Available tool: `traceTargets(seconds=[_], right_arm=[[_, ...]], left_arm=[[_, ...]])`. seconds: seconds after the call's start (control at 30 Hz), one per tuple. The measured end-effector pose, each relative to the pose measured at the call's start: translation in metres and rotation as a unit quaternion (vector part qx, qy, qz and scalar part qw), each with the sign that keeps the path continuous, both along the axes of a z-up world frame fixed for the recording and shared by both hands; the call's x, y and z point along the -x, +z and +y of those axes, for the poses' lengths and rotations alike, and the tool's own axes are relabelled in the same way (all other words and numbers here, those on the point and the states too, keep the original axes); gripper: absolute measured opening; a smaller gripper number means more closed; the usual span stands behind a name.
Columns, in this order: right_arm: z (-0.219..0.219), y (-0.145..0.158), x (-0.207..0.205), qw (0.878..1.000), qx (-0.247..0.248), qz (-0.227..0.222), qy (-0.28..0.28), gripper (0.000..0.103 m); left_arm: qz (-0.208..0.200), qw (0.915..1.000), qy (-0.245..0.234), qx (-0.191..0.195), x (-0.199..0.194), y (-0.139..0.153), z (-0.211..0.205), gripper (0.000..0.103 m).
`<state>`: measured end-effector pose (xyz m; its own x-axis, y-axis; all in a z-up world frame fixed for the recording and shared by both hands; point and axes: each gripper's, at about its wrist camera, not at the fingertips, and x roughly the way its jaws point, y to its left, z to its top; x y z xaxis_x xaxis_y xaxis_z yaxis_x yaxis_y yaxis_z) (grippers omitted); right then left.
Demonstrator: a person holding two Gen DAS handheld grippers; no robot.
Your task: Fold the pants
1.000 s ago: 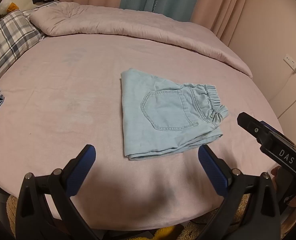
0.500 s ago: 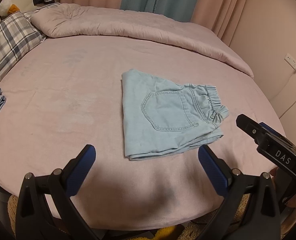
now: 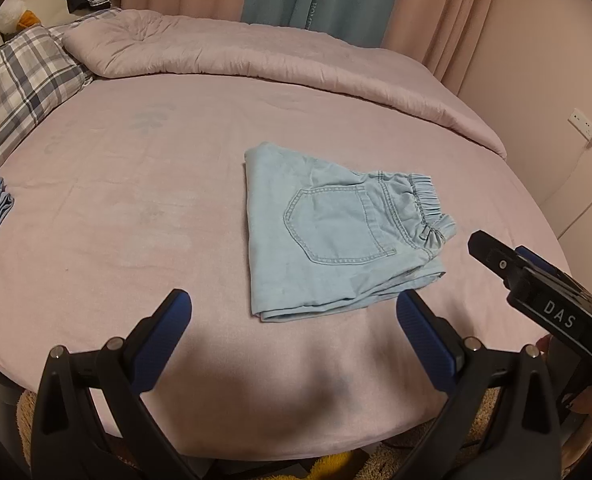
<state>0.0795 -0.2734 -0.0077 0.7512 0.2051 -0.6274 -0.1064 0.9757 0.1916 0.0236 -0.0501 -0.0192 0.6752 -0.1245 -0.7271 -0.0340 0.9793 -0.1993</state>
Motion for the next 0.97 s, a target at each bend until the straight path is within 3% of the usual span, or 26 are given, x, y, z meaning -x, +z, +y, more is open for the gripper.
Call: traceTargets(seconds=[0.97], right_arm=[[-0.0048,0.0000,-0.0015,1.000,0.003,0.000,-0.006,0.093]], left_arm=[[-0.003,1.0000,-0.004,0.000,0.0039,0.0004,-0.0072,0.102]])
